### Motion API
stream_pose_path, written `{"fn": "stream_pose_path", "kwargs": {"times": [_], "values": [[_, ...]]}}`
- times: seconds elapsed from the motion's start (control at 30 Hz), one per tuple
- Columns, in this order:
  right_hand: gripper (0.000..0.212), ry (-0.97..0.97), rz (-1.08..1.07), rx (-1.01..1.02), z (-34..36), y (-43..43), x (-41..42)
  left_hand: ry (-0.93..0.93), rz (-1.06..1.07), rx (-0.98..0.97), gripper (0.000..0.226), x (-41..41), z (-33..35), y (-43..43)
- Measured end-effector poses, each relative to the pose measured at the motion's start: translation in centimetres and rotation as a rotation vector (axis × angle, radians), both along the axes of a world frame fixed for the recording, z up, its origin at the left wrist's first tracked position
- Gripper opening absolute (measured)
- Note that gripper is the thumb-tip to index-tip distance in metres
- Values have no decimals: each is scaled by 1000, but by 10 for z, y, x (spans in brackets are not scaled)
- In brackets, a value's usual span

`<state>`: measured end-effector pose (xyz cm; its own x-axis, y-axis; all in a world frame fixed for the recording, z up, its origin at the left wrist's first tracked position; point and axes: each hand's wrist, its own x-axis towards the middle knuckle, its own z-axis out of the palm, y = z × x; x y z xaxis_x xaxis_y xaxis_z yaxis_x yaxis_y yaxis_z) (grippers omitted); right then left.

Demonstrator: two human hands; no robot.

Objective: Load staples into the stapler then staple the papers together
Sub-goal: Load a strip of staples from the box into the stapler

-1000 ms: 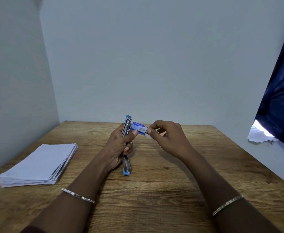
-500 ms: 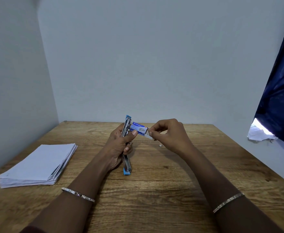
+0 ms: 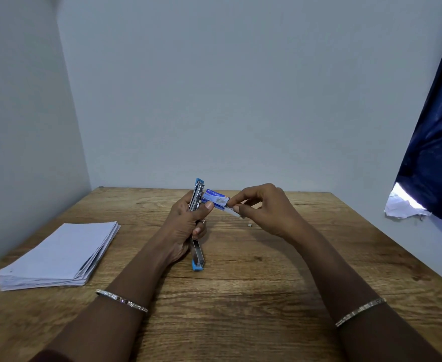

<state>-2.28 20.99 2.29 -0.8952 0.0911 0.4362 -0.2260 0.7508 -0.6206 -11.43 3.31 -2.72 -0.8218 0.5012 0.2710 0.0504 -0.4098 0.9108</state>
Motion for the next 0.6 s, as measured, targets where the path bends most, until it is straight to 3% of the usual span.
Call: {"fn": "stream_pose_path", "kwargs": {"times": [0.6], "values": [[8,58,-1,245,-4,1,-4,-34,-17,-53,5,2,-1,0]]}}
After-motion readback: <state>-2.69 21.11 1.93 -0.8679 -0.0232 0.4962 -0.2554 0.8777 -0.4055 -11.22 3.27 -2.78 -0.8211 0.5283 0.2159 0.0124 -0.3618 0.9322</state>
